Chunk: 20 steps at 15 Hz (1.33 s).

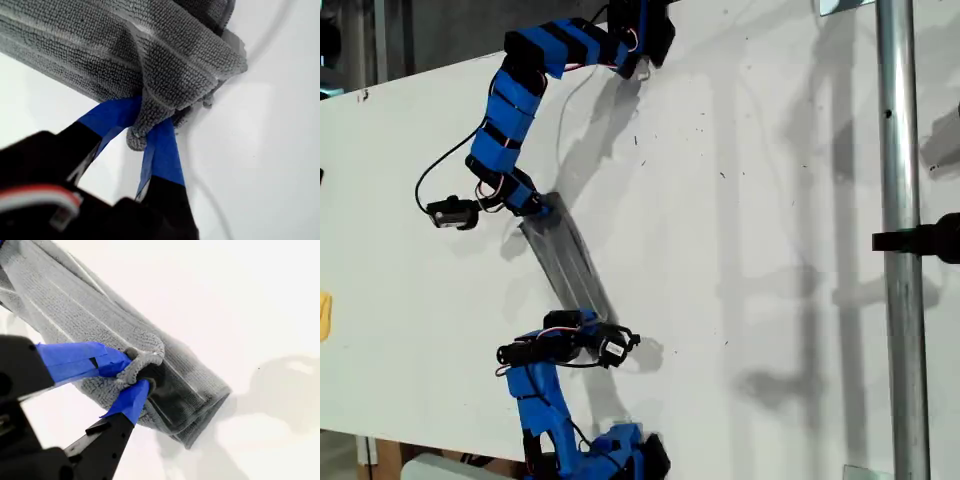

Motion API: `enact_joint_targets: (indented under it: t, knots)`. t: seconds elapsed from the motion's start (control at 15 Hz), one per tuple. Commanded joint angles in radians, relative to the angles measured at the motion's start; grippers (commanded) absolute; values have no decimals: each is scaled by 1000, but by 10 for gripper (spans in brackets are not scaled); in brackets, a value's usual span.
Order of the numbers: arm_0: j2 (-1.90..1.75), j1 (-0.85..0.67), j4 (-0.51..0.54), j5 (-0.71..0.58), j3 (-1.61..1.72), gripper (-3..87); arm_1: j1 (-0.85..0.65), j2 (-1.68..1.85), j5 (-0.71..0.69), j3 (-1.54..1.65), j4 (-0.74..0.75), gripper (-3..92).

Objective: Grasp corners of a towel and fold twice.

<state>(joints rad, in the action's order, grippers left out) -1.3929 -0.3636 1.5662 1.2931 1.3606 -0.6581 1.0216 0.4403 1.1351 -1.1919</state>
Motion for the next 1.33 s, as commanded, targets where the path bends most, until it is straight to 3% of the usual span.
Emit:
enact_joint_targets:
  t: [0.0, 0.27, 0.4, 0.53, 0.67, 1.07, 1.27]
  knots:
    - [15, 52, -31, 51, -5, 61, 20, 49, 9, 3, 3, -3]
    - [48, 3, -54, 95, 98, 72, 38, -17, 20, 3, 78, 25]
    - [6, -8, -32, 80, 117, 174, 20, -15, 34, 3, 52, 264]
    - [-43, -12, 25, 77, 117, 231, -5, 8, 34, 6, 0, 381]
    - [-94, -8, 77, 91, 138, 242, -46, 78, 34, 71, -18, 400]
    - [-554, 44, 71, 279, 548, 262, -141, 492, 69, 459, -51, 454]
    - [-899, 196, 0, 416, 784, 158, -193, 798, 219, 723, -97, 456]
